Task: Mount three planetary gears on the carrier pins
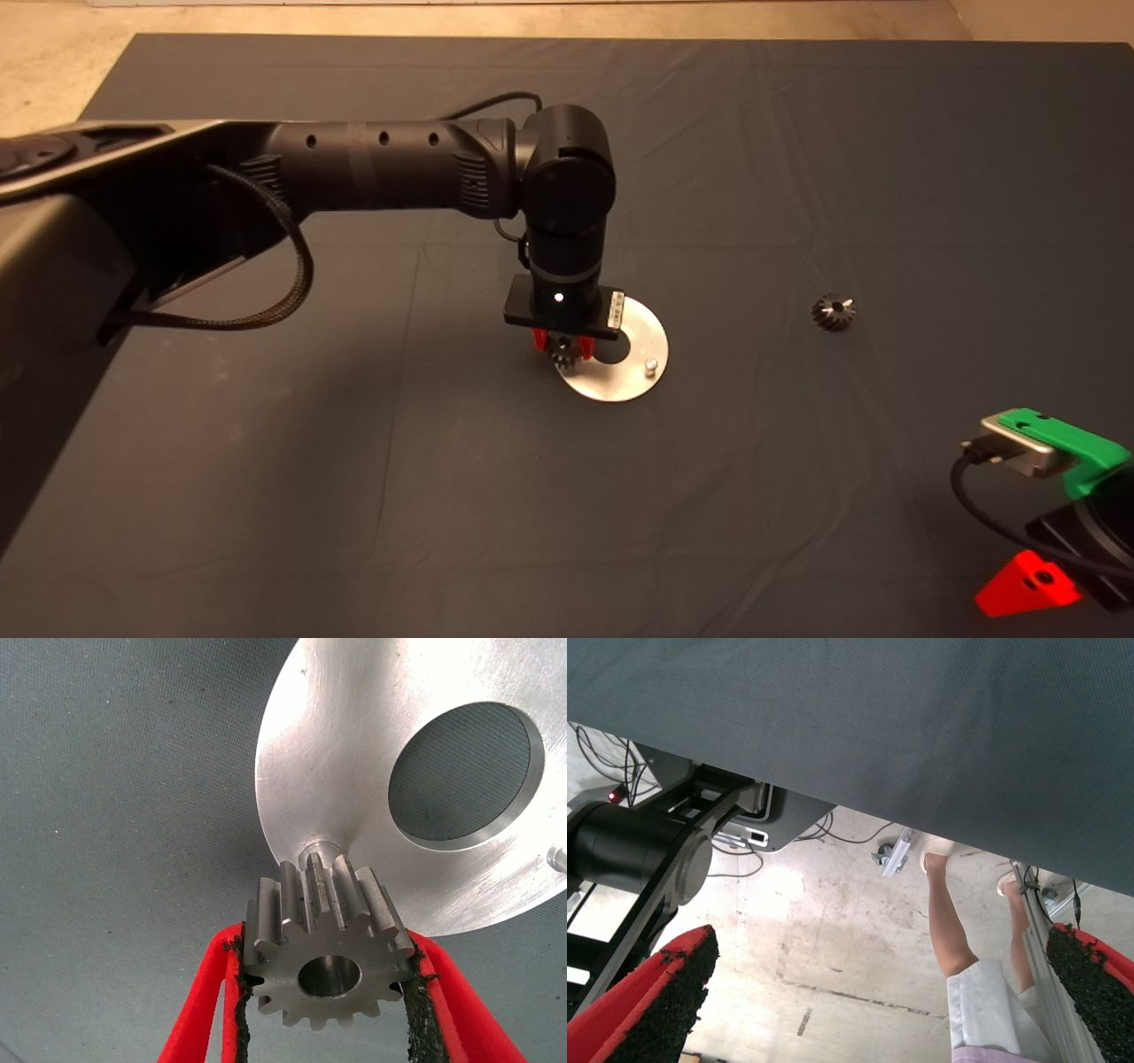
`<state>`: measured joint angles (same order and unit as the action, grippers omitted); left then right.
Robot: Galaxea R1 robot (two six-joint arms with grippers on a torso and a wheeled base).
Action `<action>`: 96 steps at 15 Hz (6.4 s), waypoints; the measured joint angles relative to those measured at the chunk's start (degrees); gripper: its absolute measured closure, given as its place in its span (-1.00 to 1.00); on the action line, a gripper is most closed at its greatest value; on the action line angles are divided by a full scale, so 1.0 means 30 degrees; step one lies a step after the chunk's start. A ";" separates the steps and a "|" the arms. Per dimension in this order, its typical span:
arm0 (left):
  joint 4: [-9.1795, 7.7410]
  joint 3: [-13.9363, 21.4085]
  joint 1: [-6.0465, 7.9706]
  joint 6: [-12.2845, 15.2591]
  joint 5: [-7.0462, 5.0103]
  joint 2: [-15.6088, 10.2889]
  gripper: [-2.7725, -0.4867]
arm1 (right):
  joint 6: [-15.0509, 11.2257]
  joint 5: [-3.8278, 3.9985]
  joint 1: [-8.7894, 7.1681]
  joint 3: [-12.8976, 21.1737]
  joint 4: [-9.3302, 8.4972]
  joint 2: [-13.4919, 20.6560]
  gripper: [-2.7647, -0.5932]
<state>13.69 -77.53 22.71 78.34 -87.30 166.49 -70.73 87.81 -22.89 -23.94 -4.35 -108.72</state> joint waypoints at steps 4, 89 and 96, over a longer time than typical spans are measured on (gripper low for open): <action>0.0008 0.0016 0.0006 0.0008 0.0004 -0.0045 0.67 | 0.0000 0.0000 0.0000 0.0000 0.0000 0.0000 -0.99; 0.1609 0.1443 -0.0187 0.0240 0.0459 -0.1057 0.68 | 0.0000 0.0004 0.0008 0.0000 -0.0008 0.0004 -0.99; 0.1646 0.1516 -0.0199 0.0211 0.0443 -0.1109 0.68 | 0.0000 0.0003 0.0008 0.0000 -0.0008 0.0004 -0.99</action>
<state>18.63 -72.99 22.12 78.97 -85.97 163.16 -70.73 87.82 -22.87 -23.94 -4.38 -108.70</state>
